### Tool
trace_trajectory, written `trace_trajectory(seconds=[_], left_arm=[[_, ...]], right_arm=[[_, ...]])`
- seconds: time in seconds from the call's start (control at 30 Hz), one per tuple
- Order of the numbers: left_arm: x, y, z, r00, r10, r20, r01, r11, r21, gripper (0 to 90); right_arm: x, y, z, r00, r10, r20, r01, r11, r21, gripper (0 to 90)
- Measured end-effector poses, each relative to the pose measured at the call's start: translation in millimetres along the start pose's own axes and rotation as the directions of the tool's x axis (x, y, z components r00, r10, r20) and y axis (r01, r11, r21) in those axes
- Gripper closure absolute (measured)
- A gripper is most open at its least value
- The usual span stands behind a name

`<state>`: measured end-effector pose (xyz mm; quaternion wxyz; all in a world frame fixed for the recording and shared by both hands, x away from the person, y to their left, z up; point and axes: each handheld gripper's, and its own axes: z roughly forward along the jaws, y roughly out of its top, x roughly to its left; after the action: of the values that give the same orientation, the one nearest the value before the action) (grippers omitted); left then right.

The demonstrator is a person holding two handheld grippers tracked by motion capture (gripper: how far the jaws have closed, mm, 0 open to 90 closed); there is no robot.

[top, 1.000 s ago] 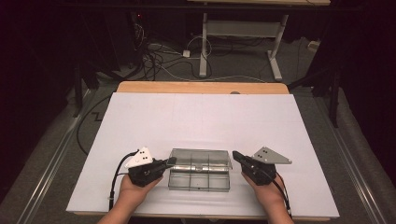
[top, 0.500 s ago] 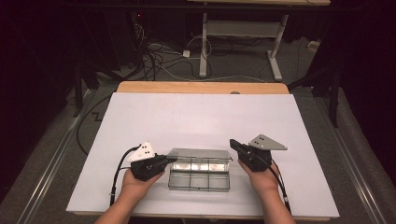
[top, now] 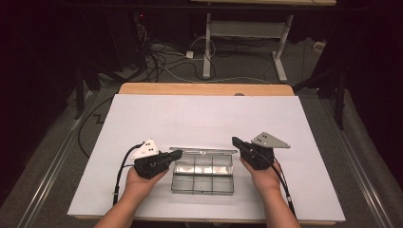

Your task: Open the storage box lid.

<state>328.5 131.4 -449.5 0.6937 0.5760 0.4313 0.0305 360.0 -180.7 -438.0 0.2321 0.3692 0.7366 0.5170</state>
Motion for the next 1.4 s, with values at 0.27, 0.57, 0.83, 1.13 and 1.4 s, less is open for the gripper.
trace_trajectory(seconds=[0.27, 0.57, 0.83, 1.13, 1.4], left_arm=[[1.2, 3.7, 4.1, 1.0, -0.001, -0.004, 0.001, 1.0, -0.003, 87.5], [2.5, 8.2, 8.4, 0.9999, 0.005, -0.013, -0.005, 1.0, -0.002, 87.6], [6.3, 9.9, 13.0, 0.9998, -0.002, -0.021, 0.002, 1.0, -0.006, 87.6], [12.2, 11.7, 16.5, 0.9995, -0.005, -0.03, 0.004, 0.9999, -0.009, 87.6], [15.9, 13.3, 19.1, 0.9994, -0.01, -0.033, 0.009, 0.9999, -0.014, 87.6]], right_arm=[[-1.6, 2.6, 5.5, 0.9999, 0.014, 0.0, -0.014, 1.0, 0.002, 90.0], [-3.7, 4.1, 10.7, 0.9998, 0.021, 0.004, -0.021, 1.0, 0.001, 90.0], [-3.6, 8.1, 12.5, 0.9997, 0.02, -0.011, -0.02, 1.0, -0.022, 90.0], [-1.5, 9.9, 14.0, 0.9997, 0.019, -0.016, -0.02, 0.999, -0.049, 90.0], [-4.7, 8.6, 17.1, 0.999, 0.043, -0.012, -0.043, 0.998, -0.044, 90.0]])
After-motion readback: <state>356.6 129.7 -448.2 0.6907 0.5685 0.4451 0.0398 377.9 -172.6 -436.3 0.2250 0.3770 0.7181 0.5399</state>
